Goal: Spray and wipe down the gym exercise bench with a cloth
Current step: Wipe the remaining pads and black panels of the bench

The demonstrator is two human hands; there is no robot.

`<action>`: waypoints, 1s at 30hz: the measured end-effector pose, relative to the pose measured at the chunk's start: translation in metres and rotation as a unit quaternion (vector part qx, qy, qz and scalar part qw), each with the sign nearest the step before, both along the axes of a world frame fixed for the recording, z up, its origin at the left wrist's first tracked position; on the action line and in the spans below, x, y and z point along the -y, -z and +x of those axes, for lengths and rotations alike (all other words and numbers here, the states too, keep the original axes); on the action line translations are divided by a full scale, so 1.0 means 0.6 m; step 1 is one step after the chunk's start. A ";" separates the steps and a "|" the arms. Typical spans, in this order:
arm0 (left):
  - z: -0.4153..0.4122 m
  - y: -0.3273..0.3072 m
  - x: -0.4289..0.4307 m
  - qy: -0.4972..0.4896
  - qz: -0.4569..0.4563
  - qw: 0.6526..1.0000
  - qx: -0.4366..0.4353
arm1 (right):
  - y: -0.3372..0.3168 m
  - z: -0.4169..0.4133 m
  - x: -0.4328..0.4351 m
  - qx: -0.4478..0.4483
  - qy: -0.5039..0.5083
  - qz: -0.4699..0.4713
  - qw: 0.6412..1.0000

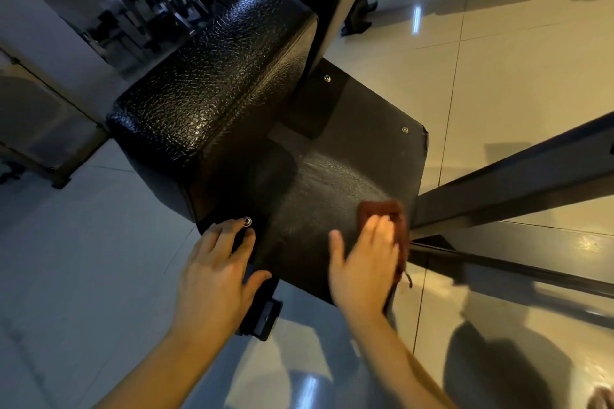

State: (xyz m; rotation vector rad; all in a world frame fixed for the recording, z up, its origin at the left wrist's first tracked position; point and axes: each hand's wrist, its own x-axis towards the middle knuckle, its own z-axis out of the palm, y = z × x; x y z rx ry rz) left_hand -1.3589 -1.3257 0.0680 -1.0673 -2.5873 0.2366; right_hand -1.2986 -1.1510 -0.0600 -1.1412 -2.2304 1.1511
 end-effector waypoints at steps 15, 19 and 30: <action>-0.001 0.002 0.002 0.009 0.017 1.000 -0.003 | 0.002 -0.015 -0.028 -0.025 -0.031 0.021 0.999; -0.002 -0.001 -0.001 0.002 0.010 1.000 -0.015 | -0.045 0.026 0.113 -0.118 -0.262 0.090 0.954; -0.001 0.005 0.001 0.017 0.034 0.999 -0.009 | 0.002 -0.016 -0.018 -0.016 -0.035 0.033 0.999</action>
